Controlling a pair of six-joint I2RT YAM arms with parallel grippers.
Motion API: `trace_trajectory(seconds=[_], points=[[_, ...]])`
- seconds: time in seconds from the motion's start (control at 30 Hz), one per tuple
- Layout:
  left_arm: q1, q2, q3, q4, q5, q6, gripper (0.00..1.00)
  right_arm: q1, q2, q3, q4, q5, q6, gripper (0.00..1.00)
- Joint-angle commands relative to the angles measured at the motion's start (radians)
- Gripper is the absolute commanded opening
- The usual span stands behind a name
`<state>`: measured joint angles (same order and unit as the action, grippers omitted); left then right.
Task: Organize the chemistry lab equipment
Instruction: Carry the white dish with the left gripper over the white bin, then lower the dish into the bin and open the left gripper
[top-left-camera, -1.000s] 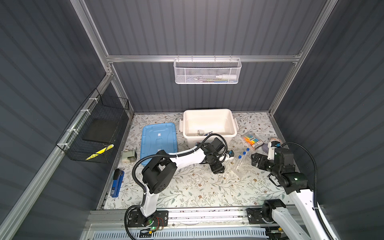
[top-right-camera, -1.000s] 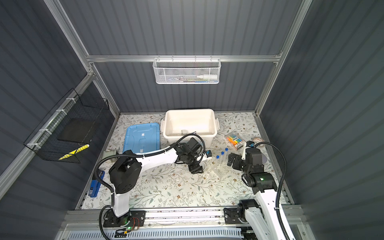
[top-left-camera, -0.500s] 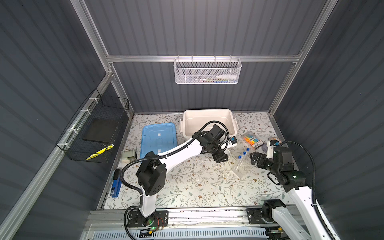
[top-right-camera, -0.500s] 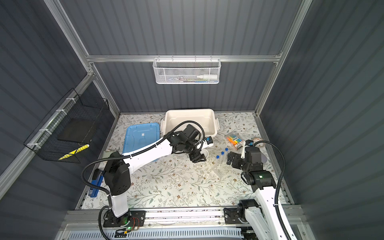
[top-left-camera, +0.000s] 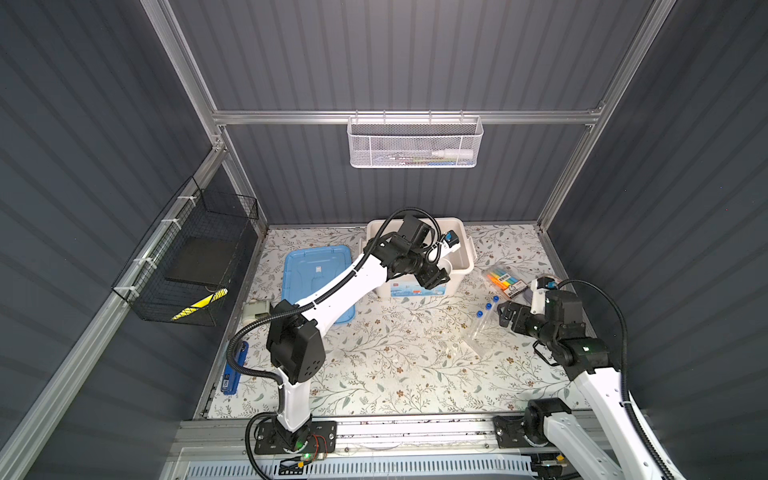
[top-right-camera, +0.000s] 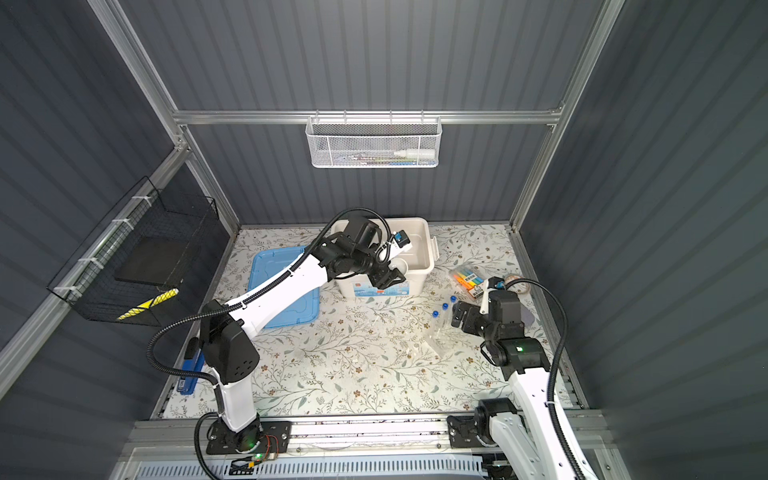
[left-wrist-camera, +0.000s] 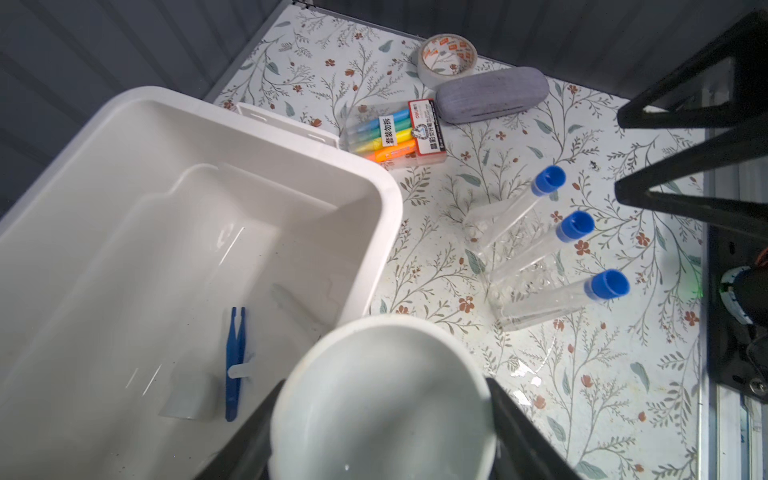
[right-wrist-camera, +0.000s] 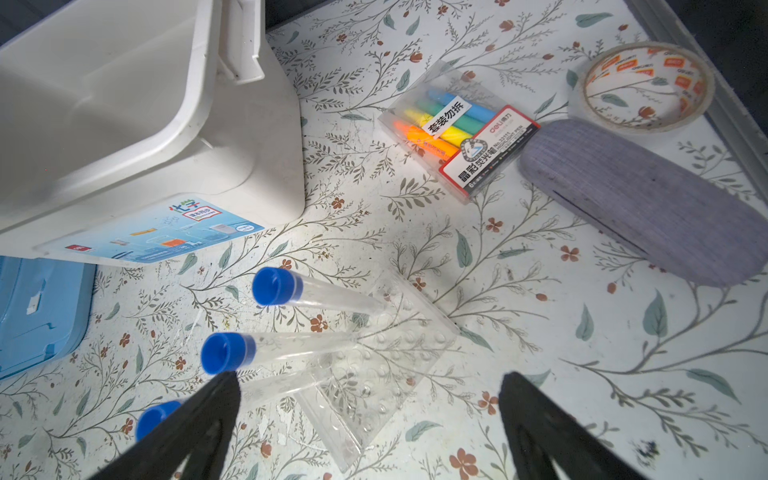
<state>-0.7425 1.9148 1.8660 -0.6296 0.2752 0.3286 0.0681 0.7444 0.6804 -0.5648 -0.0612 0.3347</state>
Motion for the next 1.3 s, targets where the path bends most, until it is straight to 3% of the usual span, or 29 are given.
trace_trajectory(seconds=[0.0,0.3,0.5,0.97,1.27], points=[[0.037,0.059,0.064,0.017,0.033,-0.040,0.59,-0.003,0.008,0.018,0.025,-0.012,-0.006,0.99],[0.132,0.298,0.296,-0.077,0.027,-0.095,0.61,-0.004,0.026,0.018,0.047,-0.010,-0.009,0.99],[0.167,0.412,0.358,-0.071,0.039,-0.144,0.61,-0.004,0.026,0.020,0.051,-0.014,-0.015,0.99],[0.186,0.555,0.375,-0.067,0.111,-0.183,0.63,-0.006,0.097,0.055,0.080,-0.009,-0.039,0.99],[0.184,0.522,0.319,-0.019,0.144,-0.229,0.69,-0.010,0.168,0.130,0.099,-0.031,-0.076,0.99]])
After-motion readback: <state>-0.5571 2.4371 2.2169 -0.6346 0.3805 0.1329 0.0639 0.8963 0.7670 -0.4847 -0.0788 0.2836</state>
